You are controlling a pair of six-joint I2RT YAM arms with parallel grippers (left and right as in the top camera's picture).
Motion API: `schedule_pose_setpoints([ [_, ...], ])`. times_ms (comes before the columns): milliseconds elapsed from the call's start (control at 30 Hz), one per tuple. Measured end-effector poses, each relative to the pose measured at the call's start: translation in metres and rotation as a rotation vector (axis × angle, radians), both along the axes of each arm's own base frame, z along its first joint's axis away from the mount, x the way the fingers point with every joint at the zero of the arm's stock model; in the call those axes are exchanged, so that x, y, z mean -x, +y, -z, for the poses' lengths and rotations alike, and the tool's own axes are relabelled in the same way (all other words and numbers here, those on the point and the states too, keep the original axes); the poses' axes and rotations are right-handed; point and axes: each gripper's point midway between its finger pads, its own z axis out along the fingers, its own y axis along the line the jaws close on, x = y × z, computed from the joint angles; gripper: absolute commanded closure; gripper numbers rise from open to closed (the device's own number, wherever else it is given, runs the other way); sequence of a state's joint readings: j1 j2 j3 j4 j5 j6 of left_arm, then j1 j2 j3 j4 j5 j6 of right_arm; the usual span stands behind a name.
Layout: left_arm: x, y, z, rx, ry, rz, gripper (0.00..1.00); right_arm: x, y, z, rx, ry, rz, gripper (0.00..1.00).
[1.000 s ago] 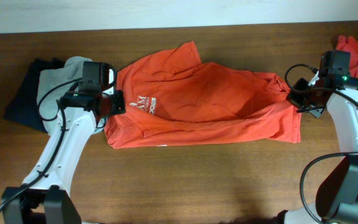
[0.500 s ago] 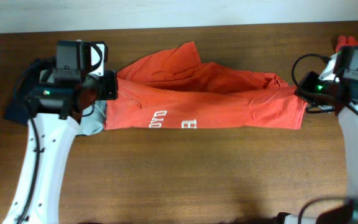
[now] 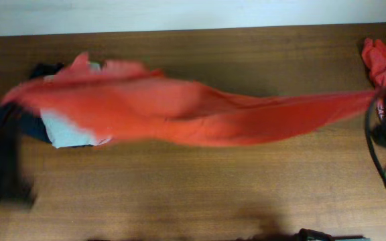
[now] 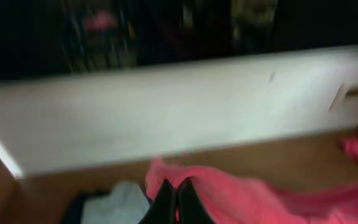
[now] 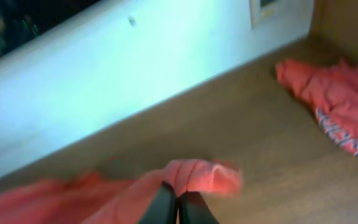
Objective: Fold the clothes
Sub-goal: 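Lift the shirt high with both grippers and flip it over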
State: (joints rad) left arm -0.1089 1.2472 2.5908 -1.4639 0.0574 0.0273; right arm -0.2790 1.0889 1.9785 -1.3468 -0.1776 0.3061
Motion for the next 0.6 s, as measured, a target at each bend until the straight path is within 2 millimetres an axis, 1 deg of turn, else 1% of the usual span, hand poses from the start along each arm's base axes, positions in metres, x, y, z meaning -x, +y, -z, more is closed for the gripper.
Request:
schedule_pose_setpoints([
  [100, 0.043, 0.005, -0.028, 0.008, -0.137, 0.0, 1.0, 0.024, 0.003, -0.026, 0.03, -0.072, 0.019, 0.96],
  [133, 0.052, 0.006, -0.033, 0.01, -0.165, 0.0, 1.0, 0.031, 0.004, -0.034, 0.038, -0.095, 0.024, 0.96],
  [167, 0.06, 0.007, -0.037, 0.013, -0.19, 0.0, 1.0, 0.035, 0.005, -0.04, 0.045, -0.114, 0.027, 0.96],
  [200, 0.063, 0.007, -0.039, 0.014, -0.201, 0.0, 1.0, 0.039, 0.005, -0.045, 0.051, -0.132, 0.031, 0.96],
  [267, 0.062, 0.007, -0.039, 0.013, -0.2, 0.0, 1.0, 0.042, 0.003, -0.047, 0.056, -0.139, 0.049, 0.96],
  [300, 0.054, 0.006, -0.037, 0.009, -0.185, 0.0, 1.0, 0.04, 0.0, -0.045, 0.057, -0.13, 0.061, 0.96],
  [333, 0.051, 0.006, -0.037, 0.007, -0.179, 0.0, 1.0, 0.039, -0.001, -0.045, 0.057, -0.125, 0.066, 0.96],
  [400, 0.03, 0.003, -0.033, 0.001, -0.145, 0.0, 1.0, 0.029, -0.006, -0.04, 0.053, -0.096, 0.078, 0.96],
  [467, -0.002, 0.0, -0.027, -0.005, -0.098, 0.001, 1.0, 0.009, -0.013, -0.03, 0.044, -0.047, 0.085, 0.96],
  [500, -0.022, -0.002, -0.022, -0.011, -0.067, 0.002, 1.0, 0.0, -0.016, -0.026, 0.04, -0.026, 0.087, 0.96],
  [533, -0.042, -0.005, -0.016, -0.014, -0.035, 0.002, 1.0, -0.014, -0.021, -0.02, 0.033, 0.004, 0.088, 0.96],
  [567, -0.064, -0.007, -0.008, -0.018, 0.003, 0.003, 1.0, -0.028, -0.025, -0.013, 0.028, 0.03, 0.089, 0.96],
  [600, -0.093, -0.011, 0.003, -0.023, 0.049, 0.006, 1.0, -0.046, -0.03, -0.006, 0.021, 0.058, 0.087, 0.96],
])
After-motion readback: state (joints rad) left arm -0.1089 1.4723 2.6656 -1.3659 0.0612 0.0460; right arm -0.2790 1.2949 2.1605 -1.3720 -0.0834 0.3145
